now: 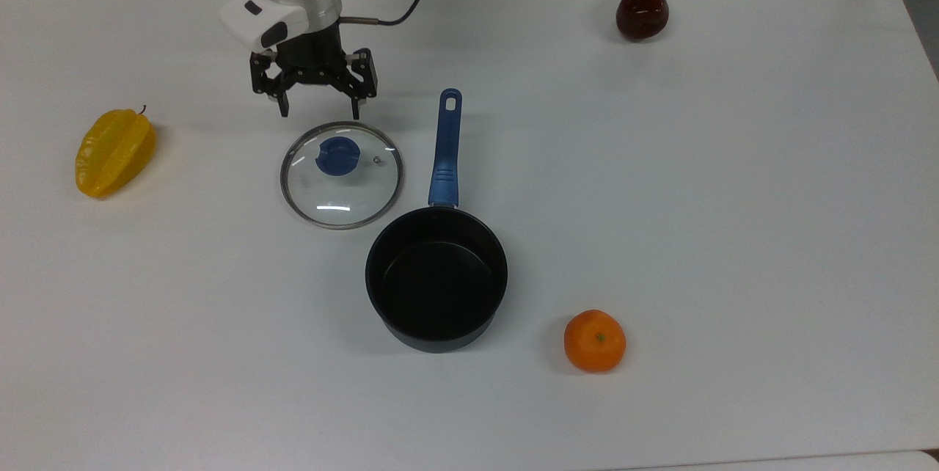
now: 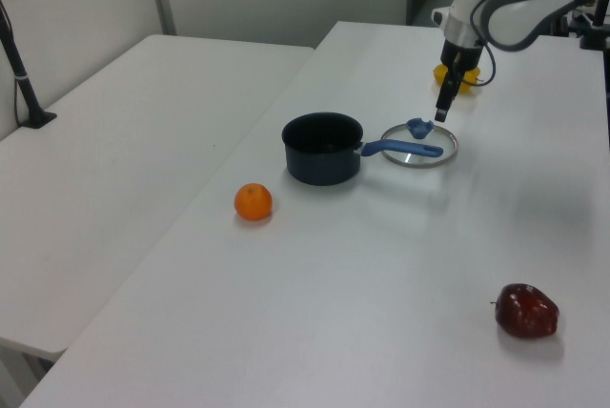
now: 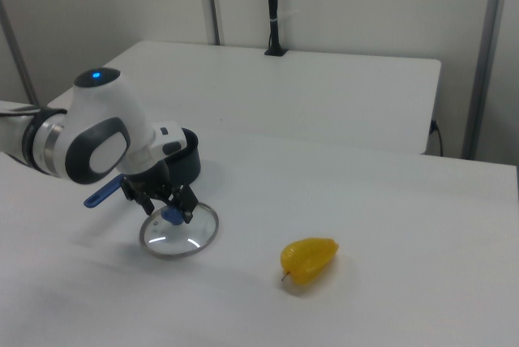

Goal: Close lid
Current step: 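Move the gripper down to the blue knob of the glass lid, then close the gripper on the blue knob of the glass lid, then lift the glass lid and carry it over the black saucepan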

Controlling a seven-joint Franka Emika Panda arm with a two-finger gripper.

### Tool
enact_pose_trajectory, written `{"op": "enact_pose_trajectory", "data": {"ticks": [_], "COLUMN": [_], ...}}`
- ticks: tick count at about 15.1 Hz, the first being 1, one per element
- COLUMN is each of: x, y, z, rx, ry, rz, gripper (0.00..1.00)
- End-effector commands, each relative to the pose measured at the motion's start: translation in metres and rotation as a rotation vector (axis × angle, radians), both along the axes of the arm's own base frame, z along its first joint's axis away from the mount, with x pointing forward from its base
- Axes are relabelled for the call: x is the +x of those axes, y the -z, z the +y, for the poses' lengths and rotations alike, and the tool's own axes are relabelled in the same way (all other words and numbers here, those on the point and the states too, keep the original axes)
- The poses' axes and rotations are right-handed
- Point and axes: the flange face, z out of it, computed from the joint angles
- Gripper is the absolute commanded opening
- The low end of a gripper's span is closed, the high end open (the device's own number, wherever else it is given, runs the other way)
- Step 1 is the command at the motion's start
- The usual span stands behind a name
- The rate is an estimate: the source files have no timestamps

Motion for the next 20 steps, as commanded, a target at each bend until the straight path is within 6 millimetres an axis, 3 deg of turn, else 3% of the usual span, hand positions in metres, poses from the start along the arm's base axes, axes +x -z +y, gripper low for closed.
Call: {"op": "enact_pose_trajectory", "data": {"ticks": [1, 3, 5, 11, 17, 20], "x": [-0.001, 0.003, 0.006, 0.007, 0.016, 0.029], "y": [0.028, 0.036, 0.038, 0.042, 0.021, -0.002], "z": [0.013, 0.024, 0.025, 0.027, 0.021, 0.019], "rx": [0.015, 0.023, 0.029, 0.029, 0.036, 0.05], "ry": [0.043, 0.049, 0.064, 0.064, 0.096, 0.15], "rz": [-0.095, -0.135, -0.163, -0.16, -0.192, -0.197], "gripper": [1.0, 1.0, 0.91, 0.53, 0.46, 0.46]}}
